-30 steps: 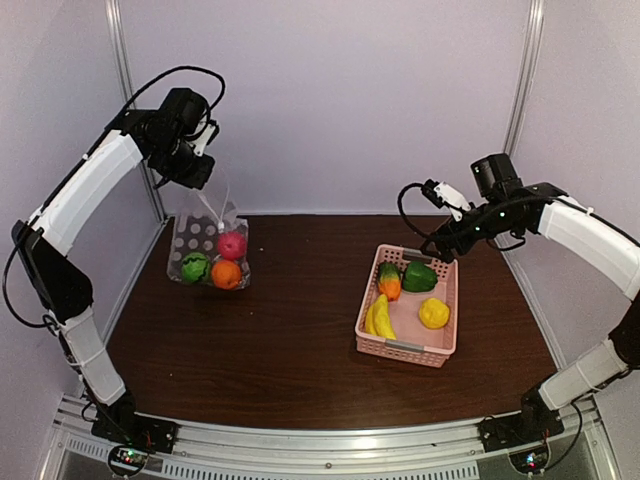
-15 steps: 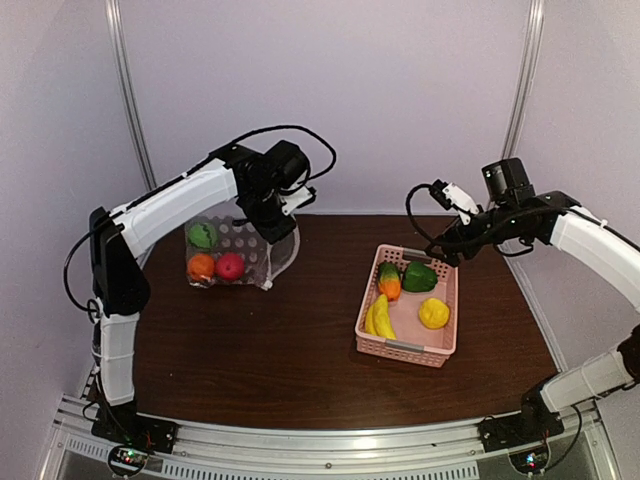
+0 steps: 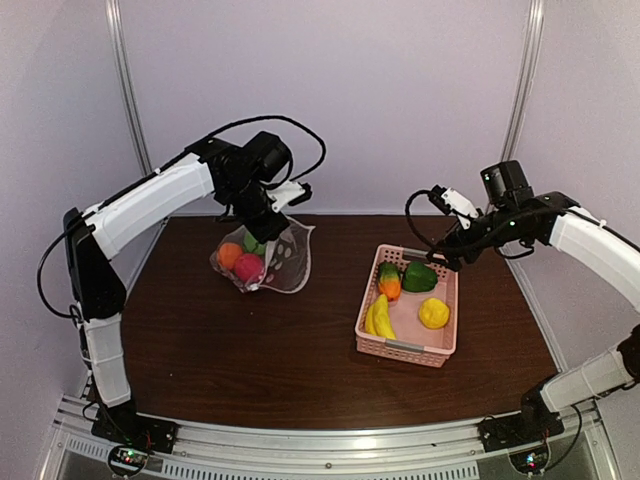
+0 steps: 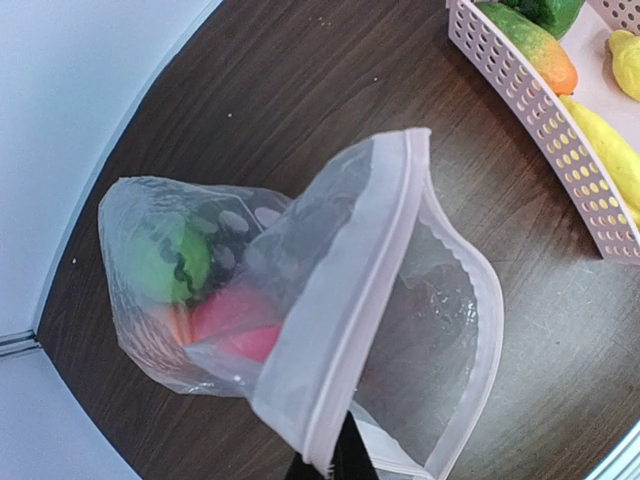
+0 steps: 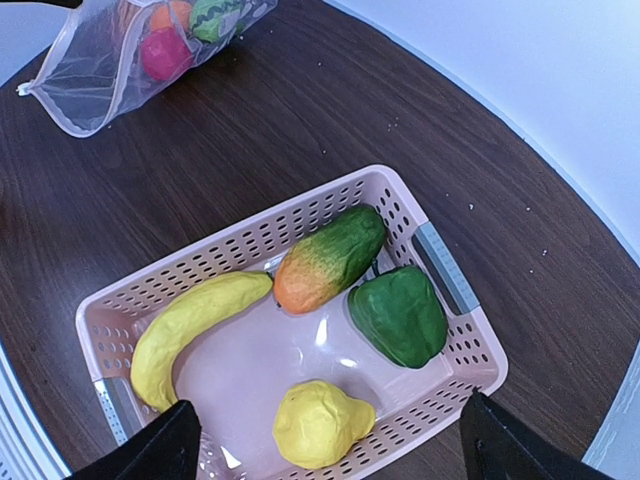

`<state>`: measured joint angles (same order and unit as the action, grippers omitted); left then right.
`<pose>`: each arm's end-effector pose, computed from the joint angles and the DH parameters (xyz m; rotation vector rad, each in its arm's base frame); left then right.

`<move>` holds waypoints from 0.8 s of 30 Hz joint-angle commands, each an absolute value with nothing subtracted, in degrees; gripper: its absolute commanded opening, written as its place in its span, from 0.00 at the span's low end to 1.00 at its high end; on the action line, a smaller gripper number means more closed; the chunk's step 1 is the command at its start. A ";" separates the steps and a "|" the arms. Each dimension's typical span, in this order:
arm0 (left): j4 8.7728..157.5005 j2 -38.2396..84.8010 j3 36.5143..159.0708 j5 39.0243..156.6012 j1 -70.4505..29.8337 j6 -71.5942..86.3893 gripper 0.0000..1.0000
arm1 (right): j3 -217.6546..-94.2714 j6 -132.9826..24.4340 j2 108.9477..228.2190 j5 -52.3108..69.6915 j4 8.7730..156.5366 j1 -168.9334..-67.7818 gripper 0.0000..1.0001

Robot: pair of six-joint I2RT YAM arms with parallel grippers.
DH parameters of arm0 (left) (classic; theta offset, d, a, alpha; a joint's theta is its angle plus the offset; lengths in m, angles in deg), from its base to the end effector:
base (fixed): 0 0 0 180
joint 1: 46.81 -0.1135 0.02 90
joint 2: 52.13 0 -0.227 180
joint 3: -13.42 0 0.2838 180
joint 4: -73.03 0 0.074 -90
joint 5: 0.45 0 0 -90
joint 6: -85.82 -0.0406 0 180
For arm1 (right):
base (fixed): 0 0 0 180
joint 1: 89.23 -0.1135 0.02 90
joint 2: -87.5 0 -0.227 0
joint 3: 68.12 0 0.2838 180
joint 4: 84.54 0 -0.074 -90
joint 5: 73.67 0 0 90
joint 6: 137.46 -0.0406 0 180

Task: Place the food in the zip-top bag and seal the zipper
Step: Adjust the zipper food storage bag at the center of the board, then pick up the fake fruit from the bin.

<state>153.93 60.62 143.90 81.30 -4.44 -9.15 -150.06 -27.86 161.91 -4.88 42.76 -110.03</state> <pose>0.3213 -0.2852 0.3074 1.0233 2.4482 -0.0216 0.2932 0.1271 0.2900 -0.9726 2.1227 0.4459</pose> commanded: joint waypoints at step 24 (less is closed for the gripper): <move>120.13 41.39 112.33 108.61 -5.59 2.45 0.00 | -147.14 -19.33 178.88 10.32 32.25 -115.03 0.89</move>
<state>126.54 41.56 112.97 103.73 -5.25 0.31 -146.06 -18.51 176.36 4.85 32.88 -113.90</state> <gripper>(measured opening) 0.007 0.889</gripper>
